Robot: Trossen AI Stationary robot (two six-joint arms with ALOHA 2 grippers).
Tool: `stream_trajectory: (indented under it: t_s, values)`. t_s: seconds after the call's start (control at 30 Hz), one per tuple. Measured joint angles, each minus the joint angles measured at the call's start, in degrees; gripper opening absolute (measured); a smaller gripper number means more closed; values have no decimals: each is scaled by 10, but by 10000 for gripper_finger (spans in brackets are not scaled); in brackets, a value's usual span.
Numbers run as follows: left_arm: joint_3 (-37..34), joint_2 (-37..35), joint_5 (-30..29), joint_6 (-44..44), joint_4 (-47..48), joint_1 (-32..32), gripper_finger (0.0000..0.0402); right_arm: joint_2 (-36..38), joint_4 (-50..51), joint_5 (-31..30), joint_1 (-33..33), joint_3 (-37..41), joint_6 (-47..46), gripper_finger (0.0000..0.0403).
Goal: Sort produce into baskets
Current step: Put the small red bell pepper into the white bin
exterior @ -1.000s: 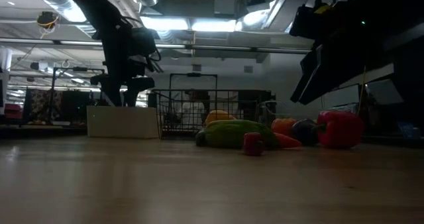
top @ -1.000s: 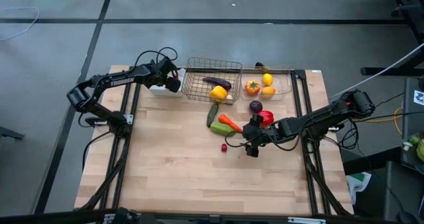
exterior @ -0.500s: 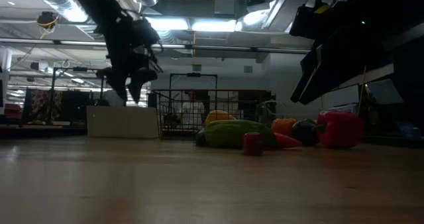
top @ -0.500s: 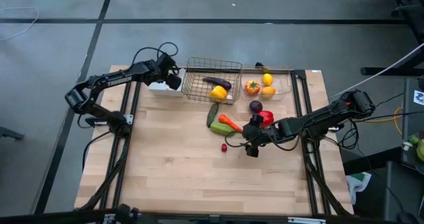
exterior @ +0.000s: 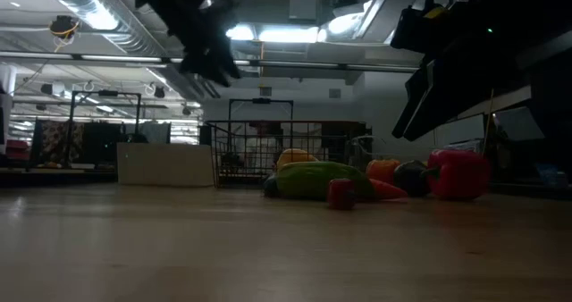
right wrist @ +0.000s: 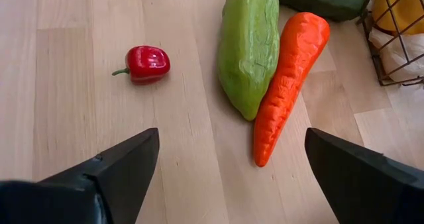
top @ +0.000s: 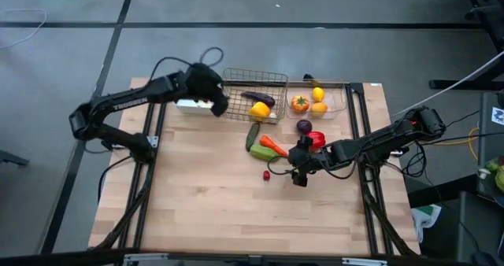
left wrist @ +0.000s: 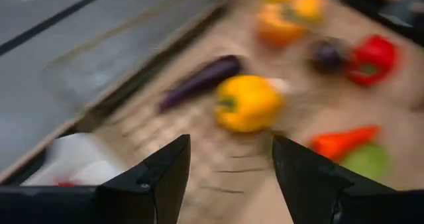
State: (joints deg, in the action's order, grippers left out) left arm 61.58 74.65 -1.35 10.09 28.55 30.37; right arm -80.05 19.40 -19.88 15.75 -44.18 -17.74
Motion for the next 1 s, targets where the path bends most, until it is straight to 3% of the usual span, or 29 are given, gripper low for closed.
stream_trajectory:
  t_s: [0.33,0.63,1.0]
  values:
    - [-34,2,9,-13,-126,-190,210,0,0,0,0,0,0,376]
    - [-83,14,-11,16,-273,-301,210,0,0,0,0,0,0,376]
    - [-87,188,-32,-14,-430,-378,210,0,0,0,0,0,0,376]
